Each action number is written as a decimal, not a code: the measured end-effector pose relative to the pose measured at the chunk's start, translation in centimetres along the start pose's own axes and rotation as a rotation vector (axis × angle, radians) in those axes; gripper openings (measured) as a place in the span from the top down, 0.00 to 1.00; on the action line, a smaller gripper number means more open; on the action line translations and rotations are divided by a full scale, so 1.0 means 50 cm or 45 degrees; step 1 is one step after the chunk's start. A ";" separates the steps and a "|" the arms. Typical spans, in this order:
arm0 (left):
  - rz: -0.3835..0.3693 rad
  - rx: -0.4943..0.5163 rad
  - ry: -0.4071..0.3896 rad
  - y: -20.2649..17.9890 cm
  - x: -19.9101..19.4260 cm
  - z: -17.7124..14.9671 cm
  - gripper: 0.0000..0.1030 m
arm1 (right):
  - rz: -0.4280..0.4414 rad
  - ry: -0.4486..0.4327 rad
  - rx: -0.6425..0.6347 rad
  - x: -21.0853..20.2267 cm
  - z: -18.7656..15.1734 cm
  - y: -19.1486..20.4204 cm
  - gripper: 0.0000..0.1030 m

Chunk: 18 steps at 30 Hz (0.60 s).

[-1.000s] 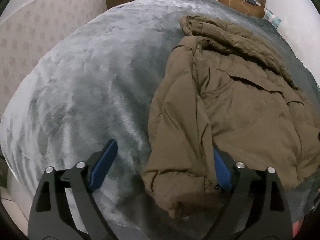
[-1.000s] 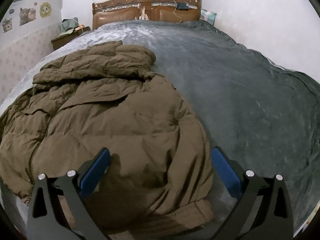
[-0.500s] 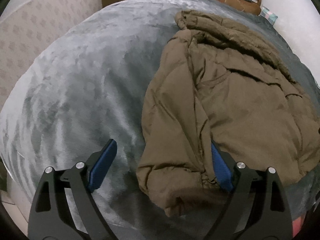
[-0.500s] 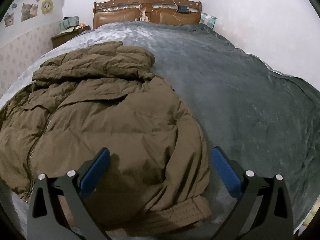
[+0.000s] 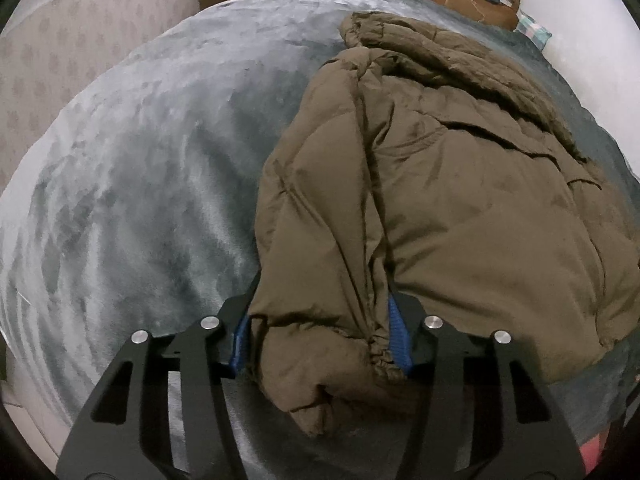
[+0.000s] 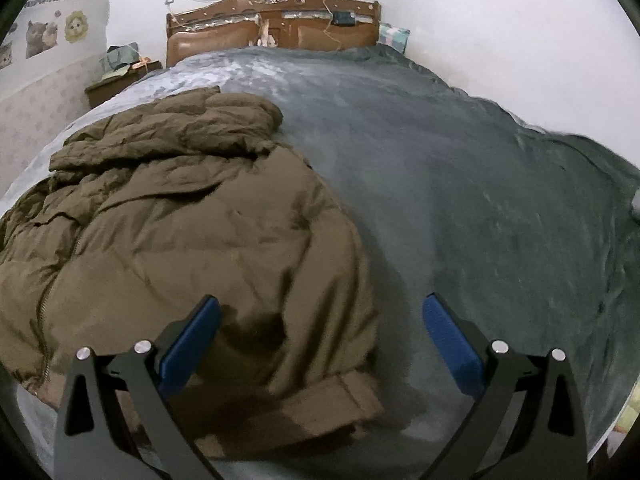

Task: Fold large clothes
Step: 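Grasp the jacket hem edge with the left gripper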

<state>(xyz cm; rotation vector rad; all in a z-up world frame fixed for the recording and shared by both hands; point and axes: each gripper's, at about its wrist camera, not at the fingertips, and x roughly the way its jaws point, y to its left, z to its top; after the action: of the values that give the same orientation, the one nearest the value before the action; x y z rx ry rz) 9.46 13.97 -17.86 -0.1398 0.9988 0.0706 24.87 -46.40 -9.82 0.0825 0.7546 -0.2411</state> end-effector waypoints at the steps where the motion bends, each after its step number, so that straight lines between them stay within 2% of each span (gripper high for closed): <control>1: 0.002 0.000 0.001 0.000 -0.002 -0.003 0.48 | -0.004 0.005 0.007 0.002 -0.005 -0.005 0.02; 7: 0.035 0.016 0.009 -0.004 -0.002 -0.007 0.45 | 0.030 0.064 0.075 0.023 -0.041 -0.032 0.02; 14: 0.048 -0.026 0.017 0.003 0.009 -0.003 0.32 | 0.121 0.115 0.154 0.043 -0.077 -0.037 0.02; 16: 0.046 -0.029 0.012 0.004 0.009 -0.004 0.32 | 0.145 0.099 0.151 0.038 -0.084 -0.031 0.12; 18: 0.044 -0.019 0.004 0.002 0.007 -0.006 0.32 | 0.192 0.095 0.127 0.034 -0.086 -0.019 0.32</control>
<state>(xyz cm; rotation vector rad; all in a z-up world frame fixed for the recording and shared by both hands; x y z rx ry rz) 9.39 14.03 -18.29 -0.1363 1.0044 0.1092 22.98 -46.94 -14.10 0.2429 0.8062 -0.1322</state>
